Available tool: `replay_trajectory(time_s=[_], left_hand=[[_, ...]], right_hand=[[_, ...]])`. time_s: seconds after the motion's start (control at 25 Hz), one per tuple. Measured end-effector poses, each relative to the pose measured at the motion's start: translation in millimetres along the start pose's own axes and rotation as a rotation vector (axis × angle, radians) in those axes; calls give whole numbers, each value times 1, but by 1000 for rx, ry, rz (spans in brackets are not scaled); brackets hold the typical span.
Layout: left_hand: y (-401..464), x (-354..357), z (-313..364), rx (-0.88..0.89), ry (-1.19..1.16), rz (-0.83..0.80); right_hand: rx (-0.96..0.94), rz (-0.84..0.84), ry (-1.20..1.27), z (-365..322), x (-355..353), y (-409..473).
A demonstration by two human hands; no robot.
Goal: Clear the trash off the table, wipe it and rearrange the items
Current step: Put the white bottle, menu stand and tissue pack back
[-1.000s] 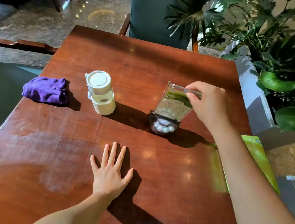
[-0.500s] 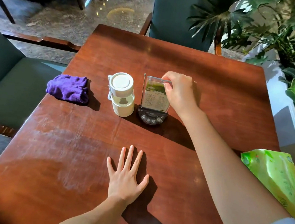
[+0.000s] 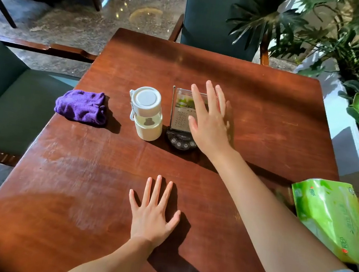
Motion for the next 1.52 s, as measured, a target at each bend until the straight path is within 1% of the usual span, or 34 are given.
replay_trajectory(time_s=[0.12,0.2,0.32,0.4,0.48,0.56,0.68,0.76,0.92,1.0,1.08,1.2,1.32,1.4,1.44,1.52], left_hand=[[0,0,1,3,5,-6],[0,0,1,4,4,-7],[0,1,1,11,10,-30],[-1,1,1,19,17,-45],[-1,1,2,17,28,-55],[-2,1,2,15,38,-60],[-2,1,2,19,56,-70],[-2,1,2,20,57,-67],[-2,0,3,17,45,-52],[-2,0,2,16,42,-46],[-2,0,3,14,26,-36],[-2,-1,2,13,18,-39],[-2,-1,1,12,11,-32],[-2,-1,2,13,-3,-10],[-1,0,1,13,-1,-2],[-1,2,1,10,4,11]], right_hand=[[25,46,36,9,-14,-21],[115,114,53,37,-30,-52],[319,202,-21,106,-61,-114],[528,204,-99,157,-90,-157],[730,141,-182,200,-117,-192],[897,46,-180,231,-135,-220],[1094,-127,-21,252,-130,-244],[1150,-199,65,251,-115,-255],[1123,-131,-31,250,-110,-254],[1097,-137,-60,248,-106,-247],[1026,-153,-69,240,-96,-235],[855,-202,-56,218,-79,-204],[567,-293,-92,191,-59,-162],[382,-359,-163,174,-45,-135],[329,-381,-192,168,-39,-124],[315,-414,-202,161,-28,-105]])
Point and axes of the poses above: each hand's wrist, its own y-axis towards the middle knuckle, its own x-axis out of the palm, z = x × y, the point moved 6 cm from there along y, towards the middle knuckle, and after that the axes turned 10 degrees about y, right-handed, at the moved point
